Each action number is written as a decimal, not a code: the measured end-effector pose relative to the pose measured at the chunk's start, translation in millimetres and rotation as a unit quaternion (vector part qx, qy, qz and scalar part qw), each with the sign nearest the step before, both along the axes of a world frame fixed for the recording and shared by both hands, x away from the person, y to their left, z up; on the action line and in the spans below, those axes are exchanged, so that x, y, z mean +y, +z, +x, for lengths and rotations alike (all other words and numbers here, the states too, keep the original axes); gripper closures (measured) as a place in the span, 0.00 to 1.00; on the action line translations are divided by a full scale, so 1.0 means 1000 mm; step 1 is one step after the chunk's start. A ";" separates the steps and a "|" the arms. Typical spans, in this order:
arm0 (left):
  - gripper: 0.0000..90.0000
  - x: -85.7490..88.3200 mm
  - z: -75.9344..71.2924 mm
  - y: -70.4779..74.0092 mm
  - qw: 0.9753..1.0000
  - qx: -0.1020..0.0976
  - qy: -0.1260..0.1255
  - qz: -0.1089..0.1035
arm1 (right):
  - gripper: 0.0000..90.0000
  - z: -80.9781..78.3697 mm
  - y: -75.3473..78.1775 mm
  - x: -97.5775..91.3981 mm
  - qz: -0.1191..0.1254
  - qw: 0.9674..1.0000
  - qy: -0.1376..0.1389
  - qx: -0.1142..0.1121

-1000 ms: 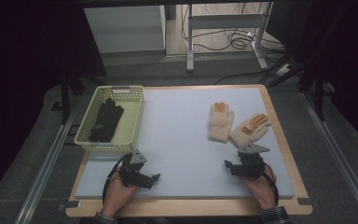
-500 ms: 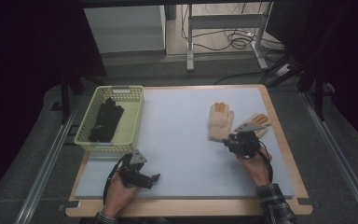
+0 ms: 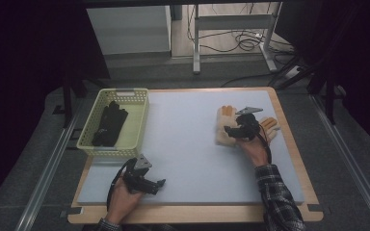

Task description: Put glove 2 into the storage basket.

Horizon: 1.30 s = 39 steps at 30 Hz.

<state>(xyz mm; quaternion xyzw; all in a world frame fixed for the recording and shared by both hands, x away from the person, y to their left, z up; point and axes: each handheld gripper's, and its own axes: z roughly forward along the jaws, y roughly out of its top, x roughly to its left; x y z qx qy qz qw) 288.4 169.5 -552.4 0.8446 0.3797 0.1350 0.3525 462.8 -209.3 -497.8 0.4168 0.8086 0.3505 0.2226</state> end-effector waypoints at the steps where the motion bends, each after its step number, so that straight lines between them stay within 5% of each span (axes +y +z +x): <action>1: 0.00 0.000 0.000 0.000 1.000 0.000 0.000 0.000 | 0.33 0.004 -0.001 0.001 0.001 1.000 -0.003 0.000; 11: 0.00 0.000 0.000 0.000 1.000 0.000 -0.001 0.001 | 0.27 0.032 -0.022 0.018 -0.029 0.999 0.005 0.036; 18: 0.00 0.000 0.000 0.000 1.000 0.000 -0.001 0.001 | 0.64 0.030 -0.022 0.024 -0.010 0.998 0.021 0.064; 25: 0.00 0.000 0.000 0.000 1.000 0.000 0.000 0.000 | 0.74 0.024 -0.017 0.020 0.017 0.997 0.019 0.072; 32: 0.00 0.000 0.000 0.000 1.000 0.000 -0.001 0.001 | 0.80 -0.007 0.012 0.023 0.057 0.996 0.054 0.049; 39: 0.00 0.000 0.000 0.000 1.000 0.000 -0.001 0.001 | 0.79 -0.050 0.034 0.045 0.088 0.988 0.114 0.048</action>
